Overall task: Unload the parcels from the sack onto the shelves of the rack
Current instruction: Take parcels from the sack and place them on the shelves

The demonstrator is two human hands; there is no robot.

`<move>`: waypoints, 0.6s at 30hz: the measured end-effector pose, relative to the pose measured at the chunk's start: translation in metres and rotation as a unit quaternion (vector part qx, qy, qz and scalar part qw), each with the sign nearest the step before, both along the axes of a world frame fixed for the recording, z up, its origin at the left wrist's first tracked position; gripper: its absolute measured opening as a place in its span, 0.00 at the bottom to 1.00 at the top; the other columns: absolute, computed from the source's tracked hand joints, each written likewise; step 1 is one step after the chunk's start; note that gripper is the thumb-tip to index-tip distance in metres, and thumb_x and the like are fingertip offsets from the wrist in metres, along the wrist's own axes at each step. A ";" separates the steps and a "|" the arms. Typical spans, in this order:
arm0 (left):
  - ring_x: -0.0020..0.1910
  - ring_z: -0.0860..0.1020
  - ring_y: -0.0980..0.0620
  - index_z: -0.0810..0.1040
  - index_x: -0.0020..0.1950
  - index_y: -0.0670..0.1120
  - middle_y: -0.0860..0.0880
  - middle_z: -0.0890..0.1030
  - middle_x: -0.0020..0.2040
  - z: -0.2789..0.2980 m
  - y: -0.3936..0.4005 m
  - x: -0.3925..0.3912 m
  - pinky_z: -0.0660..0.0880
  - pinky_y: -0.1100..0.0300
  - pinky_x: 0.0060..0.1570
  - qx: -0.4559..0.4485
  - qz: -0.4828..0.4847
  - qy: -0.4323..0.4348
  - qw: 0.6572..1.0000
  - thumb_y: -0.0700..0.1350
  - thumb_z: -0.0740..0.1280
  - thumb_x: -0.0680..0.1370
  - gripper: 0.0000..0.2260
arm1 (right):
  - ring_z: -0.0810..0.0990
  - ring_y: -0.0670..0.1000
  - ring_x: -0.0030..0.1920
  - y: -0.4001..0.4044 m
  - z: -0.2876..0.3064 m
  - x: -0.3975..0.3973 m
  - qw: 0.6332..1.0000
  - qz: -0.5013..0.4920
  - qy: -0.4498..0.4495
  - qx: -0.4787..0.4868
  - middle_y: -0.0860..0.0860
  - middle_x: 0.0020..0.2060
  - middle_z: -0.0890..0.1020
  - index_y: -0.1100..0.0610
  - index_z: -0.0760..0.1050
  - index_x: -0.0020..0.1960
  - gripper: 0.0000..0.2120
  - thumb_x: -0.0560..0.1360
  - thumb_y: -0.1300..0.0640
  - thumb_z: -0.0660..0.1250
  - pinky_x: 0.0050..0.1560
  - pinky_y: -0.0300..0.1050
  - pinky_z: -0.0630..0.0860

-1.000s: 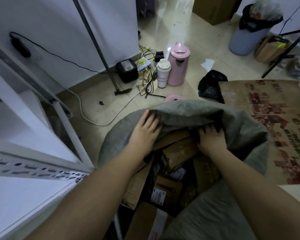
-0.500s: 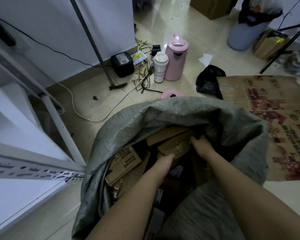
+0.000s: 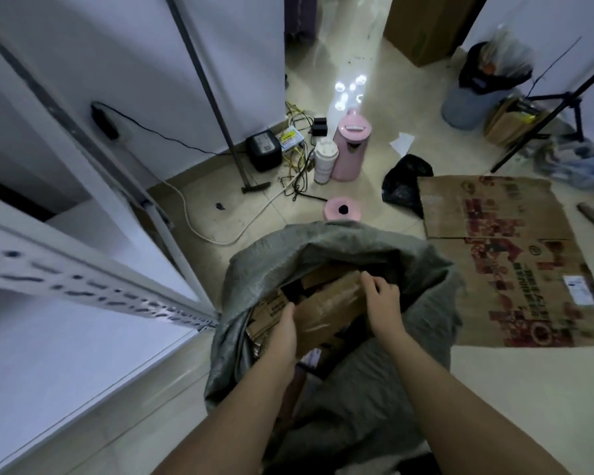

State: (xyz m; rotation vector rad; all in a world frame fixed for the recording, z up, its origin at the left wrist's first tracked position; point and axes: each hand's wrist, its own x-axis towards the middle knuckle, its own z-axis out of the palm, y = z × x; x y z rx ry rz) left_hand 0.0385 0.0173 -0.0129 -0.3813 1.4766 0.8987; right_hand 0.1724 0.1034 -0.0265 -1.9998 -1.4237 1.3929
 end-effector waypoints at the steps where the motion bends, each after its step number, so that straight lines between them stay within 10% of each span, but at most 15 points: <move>1: 0.46 0.77 0.46 0.72 0.56 0.46 0.46 0.77 0.50 0.019 -0.007 -0.003 0.75 0.59 0.41 -0.005 0.007 0.004 1.000 0.56 0.59 0.81 0.14 | 0.69 0.53 0.58 -0.007 0.018 -0.003 0.999 -0.028 0.021 -0.015 0.55 0.63 0.66 0.57 0.70 0.66 0.19 0.82 0.47 0.57 0.51 0.42 0.68; 5: 0.62 0.73 0.43 0.68 0.71 0.48 0.45 0.73 0.66 0.082 -0.034 -0.019 0.70 0.47 0.65 -0.005 0.007 0.085 0.996 0.62 0.65 0.74 0.30 | 0.72 0.57 0.59 -0.031 0.089 -0.019 0.989 -0.101 0.075 -0.073 0.57 0.61 0.70 0.54 0.68 0.57 0.18 0.76 0.43 0.66 0.57 0.49 0.72; 10: 0.54 0.73 0.42 0.68 0.58 0.51 0.43 0.74 0.57 0.182 -0.056 -0.036 0.74 0.49 0.51 0.010 -0.012 0.079 0.997 0.51 0.64 0.79 0.10 | 0.73 0.58 0.58 -0.051 0.164 -0.021 0.975 -0.151 0.114 -0.112 0.59 0.62 0.71 0.55 0.66 0.59 0.15 0.76 0.54 0.68 0.60 0.56 0.74; 18: 0.56 0.77 0.42 0.65 0.66 0.50 0.43 0.74 0.60 0.275 -0.080 -0.037 0.76 0.43 0.58 0.071 -0.063 0.066 0.993 0.53 0.74 0.71 0.29 | 0.72 0.61 0.61 -0.077 0.254 -0.003 0.944 -0.173 0.222 -0.174 0.57 0.64 0.71 0.52 0.67 0.67 0.16 0.79 0.54 0.62 0.50 0.57 0.78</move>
